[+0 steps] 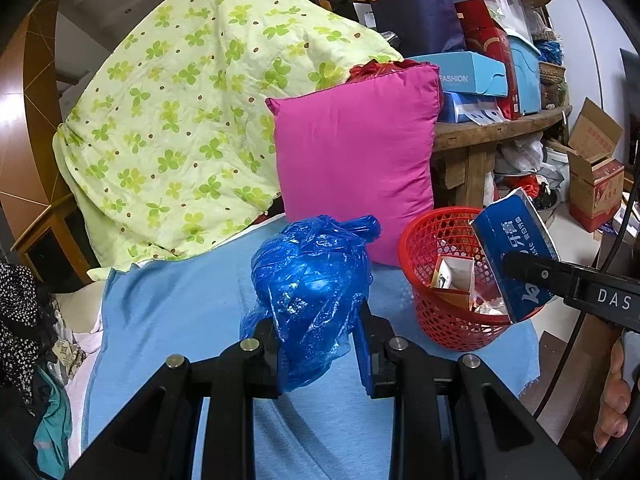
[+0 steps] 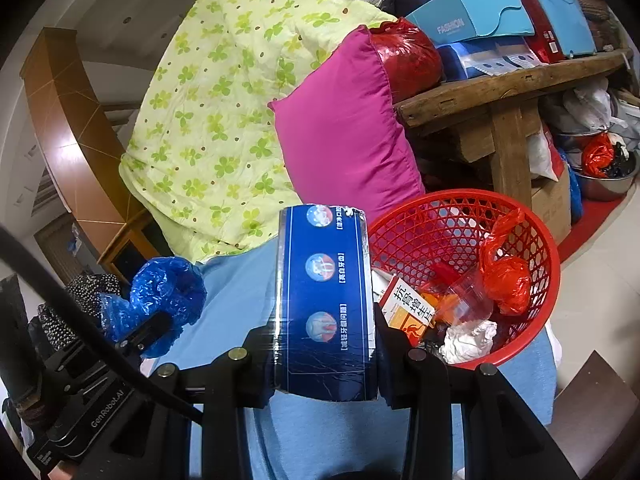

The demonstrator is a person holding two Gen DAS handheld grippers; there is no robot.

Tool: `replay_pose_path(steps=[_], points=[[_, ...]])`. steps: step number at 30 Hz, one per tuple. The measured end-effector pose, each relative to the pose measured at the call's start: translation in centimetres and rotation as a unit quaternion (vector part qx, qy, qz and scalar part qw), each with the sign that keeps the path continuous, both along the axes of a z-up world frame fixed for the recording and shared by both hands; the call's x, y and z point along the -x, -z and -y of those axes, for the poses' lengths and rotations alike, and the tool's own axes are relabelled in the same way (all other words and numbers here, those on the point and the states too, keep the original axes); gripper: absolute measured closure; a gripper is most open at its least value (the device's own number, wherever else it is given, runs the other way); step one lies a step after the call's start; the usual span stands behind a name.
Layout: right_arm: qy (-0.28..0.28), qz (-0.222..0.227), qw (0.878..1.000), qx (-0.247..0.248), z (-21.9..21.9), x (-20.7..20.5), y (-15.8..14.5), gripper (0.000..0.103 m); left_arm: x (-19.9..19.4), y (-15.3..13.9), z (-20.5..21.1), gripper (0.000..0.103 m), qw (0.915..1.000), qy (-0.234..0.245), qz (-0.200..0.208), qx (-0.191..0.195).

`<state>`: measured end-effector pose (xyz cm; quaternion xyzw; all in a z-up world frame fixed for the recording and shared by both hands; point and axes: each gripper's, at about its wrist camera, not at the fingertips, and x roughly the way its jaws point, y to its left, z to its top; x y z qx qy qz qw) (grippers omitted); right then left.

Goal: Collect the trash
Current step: 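Carry the blue bag and blue-white box over the red basket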

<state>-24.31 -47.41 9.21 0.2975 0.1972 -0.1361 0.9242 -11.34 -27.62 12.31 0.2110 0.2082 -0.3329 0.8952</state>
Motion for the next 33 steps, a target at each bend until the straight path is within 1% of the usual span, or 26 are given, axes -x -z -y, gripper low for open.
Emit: replay_pose_path(steps=[14, 33], points=[[0.015, -0.004, 1.000, 0.007, 0.7, 1.0, -0.2, 0.062, 0.4, 0.2, 0.6, 0.074, 0.9998, 0.019, -0.006, 0.001], [0.028, -0.002, 1.000, 0.004, 1.5, 2.0, -0.4, 0.062, 0.5, 0.1, 1.4, 0.074, 0.9993, 0.035, -0.010, -0.002]])
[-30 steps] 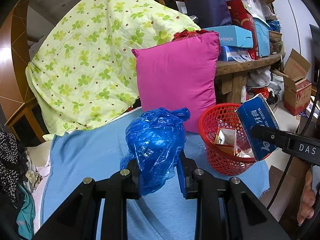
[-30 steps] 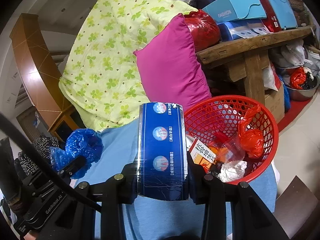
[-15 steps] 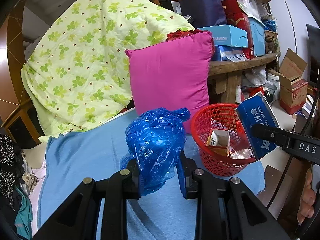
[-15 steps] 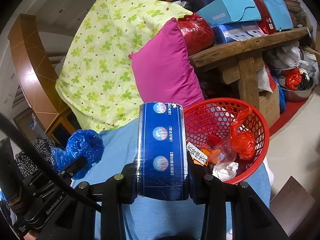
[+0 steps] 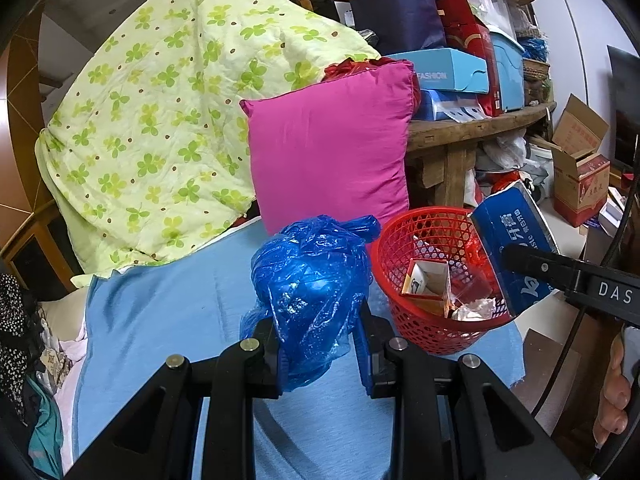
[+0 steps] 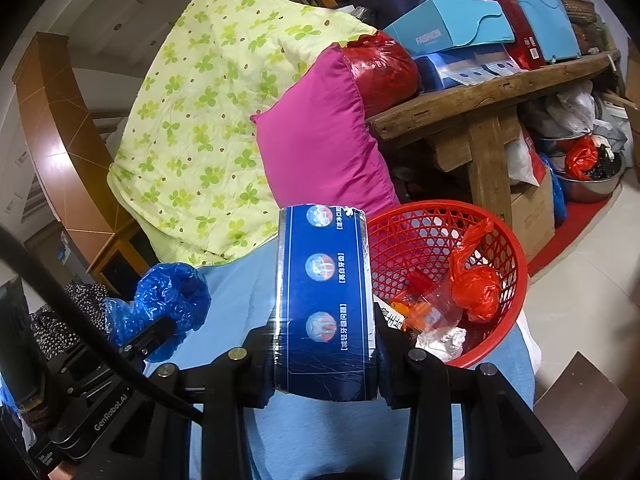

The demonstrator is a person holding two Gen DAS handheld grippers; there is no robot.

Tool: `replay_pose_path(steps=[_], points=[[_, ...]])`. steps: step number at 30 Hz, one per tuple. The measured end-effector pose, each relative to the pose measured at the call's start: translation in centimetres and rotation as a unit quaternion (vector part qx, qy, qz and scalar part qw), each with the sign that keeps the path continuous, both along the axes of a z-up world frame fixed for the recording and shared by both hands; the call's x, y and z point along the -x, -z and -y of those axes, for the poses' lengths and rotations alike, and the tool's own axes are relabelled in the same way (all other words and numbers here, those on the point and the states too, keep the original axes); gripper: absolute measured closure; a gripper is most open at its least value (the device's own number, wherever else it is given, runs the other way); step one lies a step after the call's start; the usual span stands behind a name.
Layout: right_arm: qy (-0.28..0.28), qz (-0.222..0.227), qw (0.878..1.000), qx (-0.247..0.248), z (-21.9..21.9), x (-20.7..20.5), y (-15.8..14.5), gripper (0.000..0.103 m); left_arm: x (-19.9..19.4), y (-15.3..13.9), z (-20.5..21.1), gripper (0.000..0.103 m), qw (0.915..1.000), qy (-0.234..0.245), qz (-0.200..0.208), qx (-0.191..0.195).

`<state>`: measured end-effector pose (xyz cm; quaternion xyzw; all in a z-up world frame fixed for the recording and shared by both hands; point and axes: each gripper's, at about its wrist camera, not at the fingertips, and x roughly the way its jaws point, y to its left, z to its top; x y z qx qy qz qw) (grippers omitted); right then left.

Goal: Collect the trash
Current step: 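Carry the blue bag and blue-white box over the red basket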

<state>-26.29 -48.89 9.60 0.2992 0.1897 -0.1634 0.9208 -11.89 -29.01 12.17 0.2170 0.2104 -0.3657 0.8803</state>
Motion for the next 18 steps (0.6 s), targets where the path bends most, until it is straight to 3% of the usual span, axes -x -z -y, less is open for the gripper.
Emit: replay_pose_path(steps=[18], points=[[0.005, 0.002, 1.000, 0.002, 0.74, 0.23, -0.24, 0.062, 0.06, -0.16, 0.37, 0.074, 0.9999, 0.017, -0.002, -0.002]])
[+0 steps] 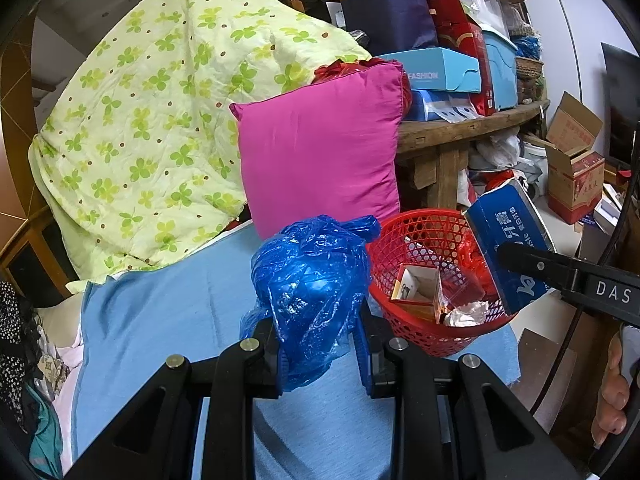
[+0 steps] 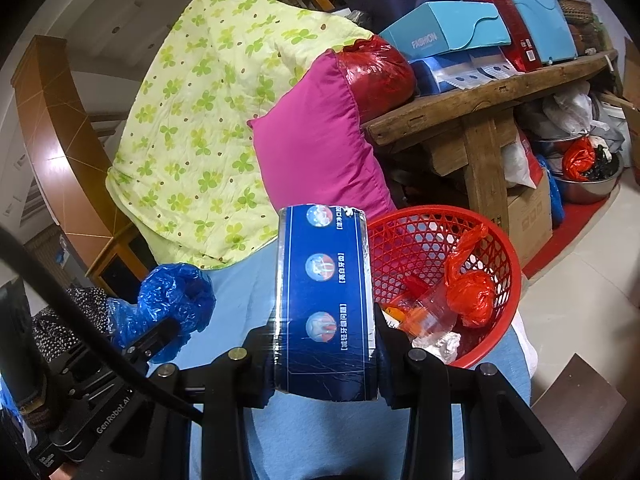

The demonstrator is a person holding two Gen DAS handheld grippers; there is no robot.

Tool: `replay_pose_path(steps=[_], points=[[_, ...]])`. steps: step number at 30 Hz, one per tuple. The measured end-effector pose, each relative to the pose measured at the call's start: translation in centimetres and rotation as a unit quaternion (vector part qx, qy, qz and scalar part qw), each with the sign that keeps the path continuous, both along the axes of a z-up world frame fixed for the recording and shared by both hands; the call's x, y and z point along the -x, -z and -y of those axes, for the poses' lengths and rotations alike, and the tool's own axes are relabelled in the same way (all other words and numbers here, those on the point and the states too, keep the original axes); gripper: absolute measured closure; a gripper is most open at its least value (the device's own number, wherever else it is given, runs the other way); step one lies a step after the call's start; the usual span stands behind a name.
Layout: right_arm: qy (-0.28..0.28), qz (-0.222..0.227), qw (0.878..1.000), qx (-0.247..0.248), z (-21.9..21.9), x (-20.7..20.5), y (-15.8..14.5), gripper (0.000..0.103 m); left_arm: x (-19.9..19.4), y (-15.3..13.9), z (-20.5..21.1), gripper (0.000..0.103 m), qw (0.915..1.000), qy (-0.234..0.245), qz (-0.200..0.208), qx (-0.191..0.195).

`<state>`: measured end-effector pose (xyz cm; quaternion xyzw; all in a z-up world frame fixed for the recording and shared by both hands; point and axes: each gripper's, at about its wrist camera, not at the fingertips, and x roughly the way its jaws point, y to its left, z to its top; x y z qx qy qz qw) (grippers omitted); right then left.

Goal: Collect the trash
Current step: 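Carry the blue bag and blue-white box over the red basket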

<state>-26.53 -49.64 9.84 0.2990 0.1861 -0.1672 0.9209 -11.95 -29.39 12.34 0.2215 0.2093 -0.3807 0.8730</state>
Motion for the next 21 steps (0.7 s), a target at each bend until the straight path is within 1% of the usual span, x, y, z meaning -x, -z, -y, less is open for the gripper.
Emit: replay_pose_path(steps=[14, 21], points=[[0.011, -0.003, 1.000, -0.003, 0.9, 0.3, 0.1, 0.062, 0.0, 0.1, 0.7, 0.074, 0.9999, 0.012, -0.003, -0.001], [0.018, -0.007, 1.000, -0.008, 1.4, 0.6, 0.4, 0.062, -0.3, 0.5, 1.4, 0.074, 0.9997, 0.018, -0.015, -0.004]])
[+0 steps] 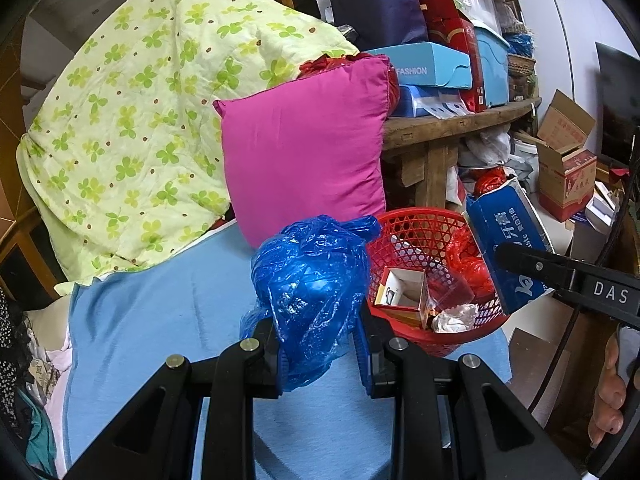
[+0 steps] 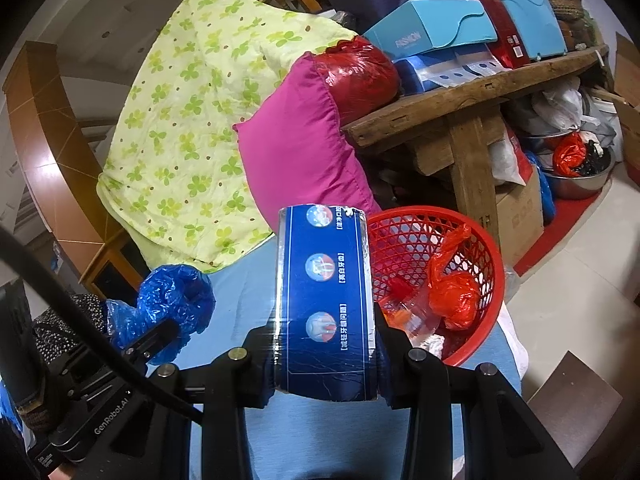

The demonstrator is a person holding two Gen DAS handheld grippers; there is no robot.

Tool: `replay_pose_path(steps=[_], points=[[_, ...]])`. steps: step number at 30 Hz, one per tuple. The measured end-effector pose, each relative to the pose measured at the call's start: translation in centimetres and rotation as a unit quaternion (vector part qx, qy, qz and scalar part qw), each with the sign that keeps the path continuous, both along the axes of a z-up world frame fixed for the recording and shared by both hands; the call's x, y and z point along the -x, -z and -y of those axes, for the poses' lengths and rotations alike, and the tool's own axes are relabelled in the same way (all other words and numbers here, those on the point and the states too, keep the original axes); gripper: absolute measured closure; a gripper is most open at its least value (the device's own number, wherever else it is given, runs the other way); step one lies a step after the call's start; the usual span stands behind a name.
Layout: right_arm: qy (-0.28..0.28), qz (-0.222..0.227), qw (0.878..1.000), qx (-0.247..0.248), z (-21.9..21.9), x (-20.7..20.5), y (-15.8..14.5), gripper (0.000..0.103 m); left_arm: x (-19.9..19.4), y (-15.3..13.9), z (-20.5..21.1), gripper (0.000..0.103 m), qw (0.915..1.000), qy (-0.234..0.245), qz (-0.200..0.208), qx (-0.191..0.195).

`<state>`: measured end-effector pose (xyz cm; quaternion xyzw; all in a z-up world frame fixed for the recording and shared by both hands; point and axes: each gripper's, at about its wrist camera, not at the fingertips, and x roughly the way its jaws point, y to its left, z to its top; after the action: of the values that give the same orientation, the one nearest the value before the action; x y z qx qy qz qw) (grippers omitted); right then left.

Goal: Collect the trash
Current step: 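Carry the blue bag and blue-white box over the red basket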

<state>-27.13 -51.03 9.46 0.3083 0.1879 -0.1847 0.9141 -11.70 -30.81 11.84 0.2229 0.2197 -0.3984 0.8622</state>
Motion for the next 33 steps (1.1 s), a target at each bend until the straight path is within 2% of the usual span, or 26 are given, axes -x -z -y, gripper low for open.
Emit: replay_pose_path(steps=[18, 33], points=[[0.025, 0.002, 1.000, -0.003, 1.6, 1.6, 0.0, 0.062, 0.6, 0.1, 2.2, 0.074, 0.9996, 0.023, -0.013, 0.000], [0.044, 0.001, 0.999, -0.005, 2.7, 2.8, 0.1, 0.062, -0.8, 0.4, 3.5, 0.074, 0.9965, 0.059, -0.057, 0.019]])
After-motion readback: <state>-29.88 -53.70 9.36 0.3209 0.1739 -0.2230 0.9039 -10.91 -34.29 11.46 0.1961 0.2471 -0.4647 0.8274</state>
